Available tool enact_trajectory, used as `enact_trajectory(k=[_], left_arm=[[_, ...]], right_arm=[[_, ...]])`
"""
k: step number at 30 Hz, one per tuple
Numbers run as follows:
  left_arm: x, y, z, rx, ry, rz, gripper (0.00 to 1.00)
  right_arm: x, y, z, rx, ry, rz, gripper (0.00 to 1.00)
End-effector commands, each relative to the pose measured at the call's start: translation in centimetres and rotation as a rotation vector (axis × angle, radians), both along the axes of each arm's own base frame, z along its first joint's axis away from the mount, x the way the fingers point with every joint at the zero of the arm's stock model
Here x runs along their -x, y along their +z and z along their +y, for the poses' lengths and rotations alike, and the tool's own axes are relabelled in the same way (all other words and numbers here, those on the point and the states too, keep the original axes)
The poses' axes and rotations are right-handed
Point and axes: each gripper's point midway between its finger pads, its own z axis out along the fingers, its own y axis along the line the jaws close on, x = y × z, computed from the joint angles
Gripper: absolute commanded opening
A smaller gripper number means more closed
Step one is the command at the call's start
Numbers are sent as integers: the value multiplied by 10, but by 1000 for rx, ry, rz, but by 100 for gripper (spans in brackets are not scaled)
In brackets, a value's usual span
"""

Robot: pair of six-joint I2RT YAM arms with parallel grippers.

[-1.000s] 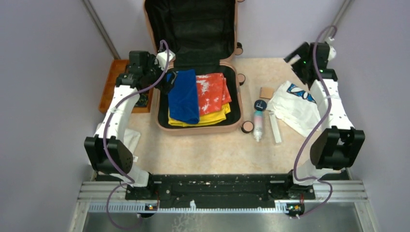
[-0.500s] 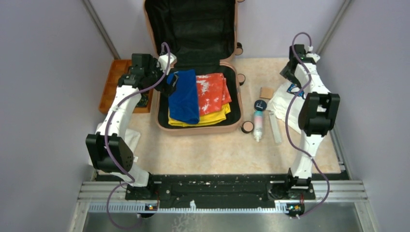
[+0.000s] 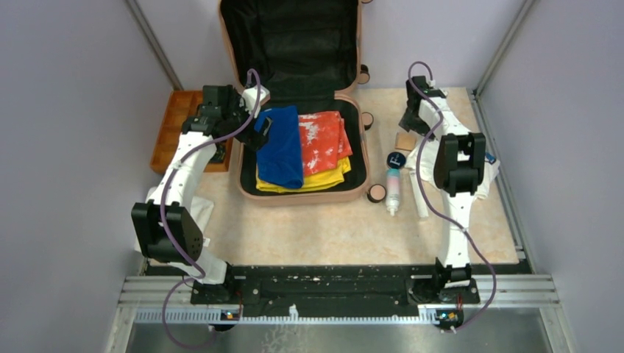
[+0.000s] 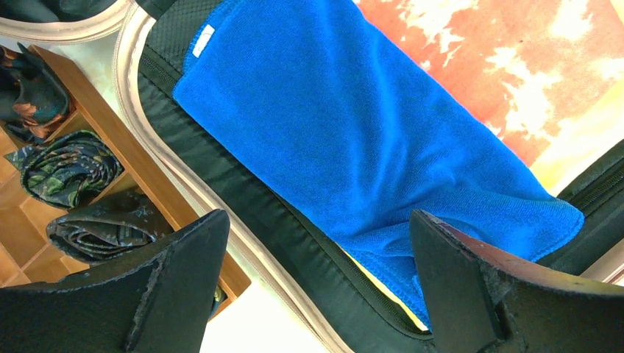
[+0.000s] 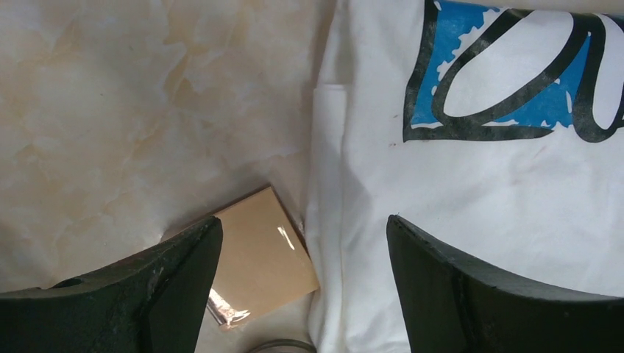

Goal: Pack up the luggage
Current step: Pick up the clothes at the center of the board.

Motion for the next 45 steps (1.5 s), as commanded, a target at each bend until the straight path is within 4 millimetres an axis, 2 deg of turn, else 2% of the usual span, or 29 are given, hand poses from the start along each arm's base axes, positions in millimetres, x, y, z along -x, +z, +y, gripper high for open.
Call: enact_trajectory(k=[1,10,17,20,26,29,36,37,38,39,41,42,45], left_arm=[[-1,19,0,28,9,-65,99],[0,16,2,13,14,-72,99],[0,18,2,18,13,-76,99],[1,18,2,17,12,-75,99],[1,19,-1,26,-1,-77,99],[0,25,-1,26,-8,-88,99],[-1,29,-2,24,-6,-95,99],[-1,29,-1,22,-4,-94,99],[-1,29,-1,20,-3,-94,99],[-1,28,-1,20,-2,-92,99],[-1,28,-1,21,-2,-89,99],[-1,27,-1,23,0,-86,99],[-1,23,-3,26,-1,-69,99]], right_arm=[[9,-5,-17,24,-48,28,82],[15,-4,-39,13,-83,16,82],[21,-24,-43,34,-67,95,82],[24,-28,-46,44,-69,112,79],[20,-34,-43,30,-59,124,62],[19,-36,-41,14,-61,122,50],[20,-45,-40,-39,-79,114,32],[21,-44,-38,-55,-77,103,29],[21,-44,-44,-75,-93,82,23],[21,-43,-46,-98,-98,60,14],[19,-40,-43,-158,-85,4,3],[19,-38,-43,-173,-83,-18,0],[19,-17,-46,-166,-65,-79,0]])
